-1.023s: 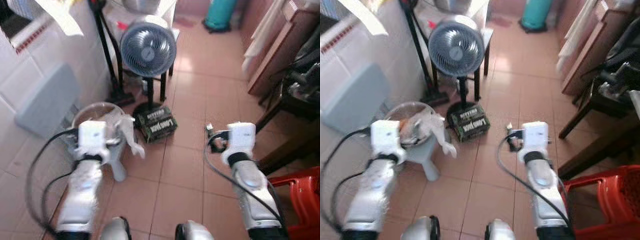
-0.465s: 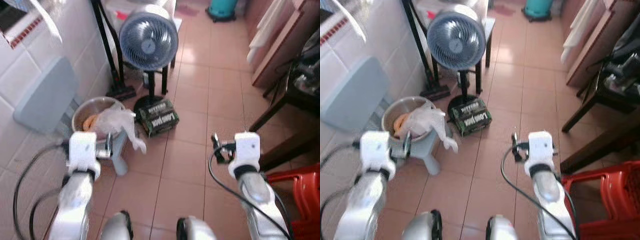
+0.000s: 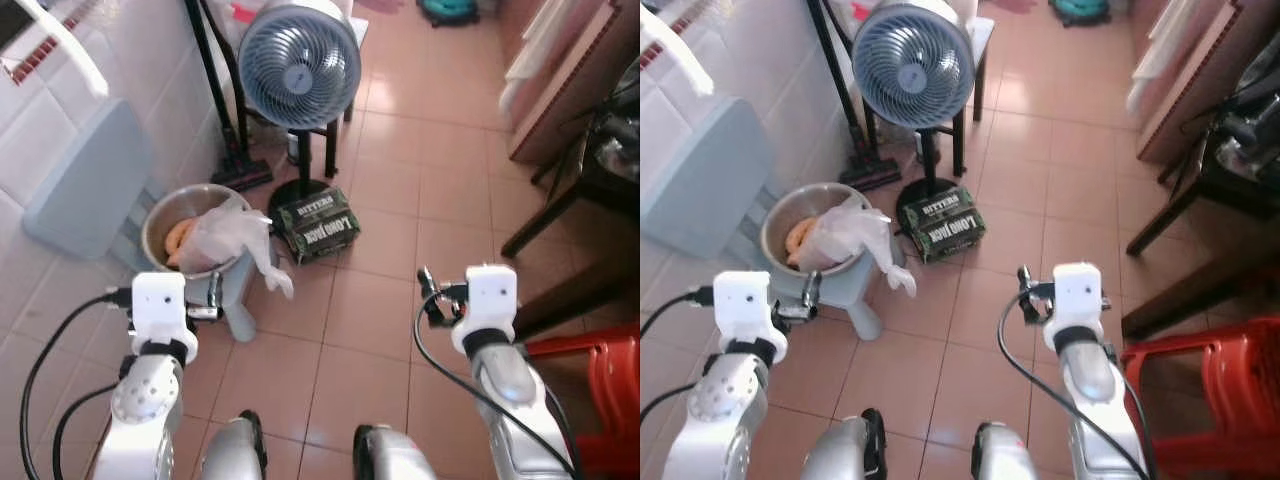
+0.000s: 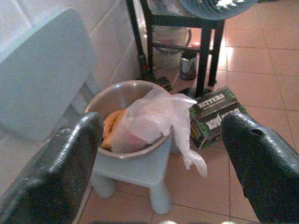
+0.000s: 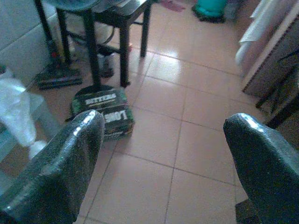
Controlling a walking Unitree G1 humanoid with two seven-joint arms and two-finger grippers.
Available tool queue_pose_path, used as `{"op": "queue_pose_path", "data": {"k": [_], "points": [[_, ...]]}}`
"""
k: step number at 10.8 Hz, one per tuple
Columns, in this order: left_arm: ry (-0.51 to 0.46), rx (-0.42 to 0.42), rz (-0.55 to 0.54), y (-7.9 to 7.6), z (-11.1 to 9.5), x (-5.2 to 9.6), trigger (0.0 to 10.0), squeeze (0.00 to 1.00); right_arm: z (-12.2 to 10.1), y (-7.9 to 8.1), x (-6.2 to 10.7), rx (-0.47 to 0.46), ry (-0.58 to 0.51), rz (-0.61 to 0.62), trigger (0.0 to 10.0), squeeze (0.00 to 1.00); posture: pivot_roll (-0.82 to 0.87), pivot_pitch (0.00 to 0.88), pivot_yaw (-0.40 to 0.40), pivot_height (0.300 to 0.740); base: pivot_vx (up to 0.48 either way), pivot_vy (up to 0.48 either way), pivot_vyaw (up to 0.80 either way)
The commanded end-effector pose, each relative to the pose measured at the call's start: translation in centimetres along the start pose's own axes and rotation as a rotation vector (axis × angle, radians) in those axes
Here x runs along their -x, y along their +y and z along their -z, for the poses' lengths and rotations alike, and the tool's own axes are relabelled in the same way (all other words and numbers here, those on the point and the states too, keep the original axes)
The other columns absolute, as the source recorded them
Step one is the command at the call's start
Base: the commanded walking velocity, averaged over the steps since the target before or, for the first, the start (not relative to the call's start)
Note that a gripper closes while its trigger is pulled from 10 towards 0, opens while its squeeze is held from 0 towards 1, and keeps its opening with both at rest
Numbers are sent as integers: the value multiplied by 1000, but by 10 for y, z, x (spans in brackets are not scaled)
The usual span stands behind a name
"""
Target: Setting the table
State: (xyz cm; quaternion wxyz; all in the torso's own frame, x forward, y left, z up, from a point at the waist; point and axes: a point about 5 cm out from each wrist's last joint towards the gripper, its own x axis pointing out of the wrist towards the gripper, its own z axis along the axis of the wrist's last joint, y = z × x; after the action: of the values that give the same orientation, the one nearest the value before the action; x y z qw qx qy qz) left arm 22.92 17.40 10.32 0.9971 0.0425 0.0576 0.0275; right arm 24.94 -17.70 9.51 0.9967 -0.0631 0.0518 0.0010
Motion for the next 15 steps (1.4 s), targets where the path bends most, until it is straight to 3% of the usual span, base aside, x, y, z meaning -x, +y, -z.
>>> {"op": "queue_pose_path", "data": {"k": [1, 4, 7, 11, 13, 15], "points": [[16, 3, 13, -1, 2, 0, 10000, 0, 3, -5, 2, -4, 21, 23, 10000, 0, -3, 243, -5, 740, 0, 349, -800], [1, 10, 26, -5, -3, -4, 10000, 0, -3, -2, -7, -7, 1, 20, 10000, 0, -4, 241, -16, 740, 0, 413, -800], [-28, -5, -5, 4, -9, -10, 10000, 0, -5, 1, -13, -5, -12, 23, 10000, 0, 5, 235, -5, 740, 0, 0, -800], [-1, 55, 26, -12, -4, -9, 10000, 0, 0, 2, -16, -14, -3, 25, 10000, 0, -6, 219, -5, 740, 0, 0, -800], [-18, 51, 23, -12, -7, -11, 10000, 0, -8, 0, -17, -11, -34, 10, 10000, 0, -12, 230, -13, 740, 0, 0, -800], [-7, 41, 25, -12, 3, -11, 10000, 0, -3, 3, -12, 9, -44, -20, 10000, 0, -14, 185, -12, 740, 0, 0, -800]]}}
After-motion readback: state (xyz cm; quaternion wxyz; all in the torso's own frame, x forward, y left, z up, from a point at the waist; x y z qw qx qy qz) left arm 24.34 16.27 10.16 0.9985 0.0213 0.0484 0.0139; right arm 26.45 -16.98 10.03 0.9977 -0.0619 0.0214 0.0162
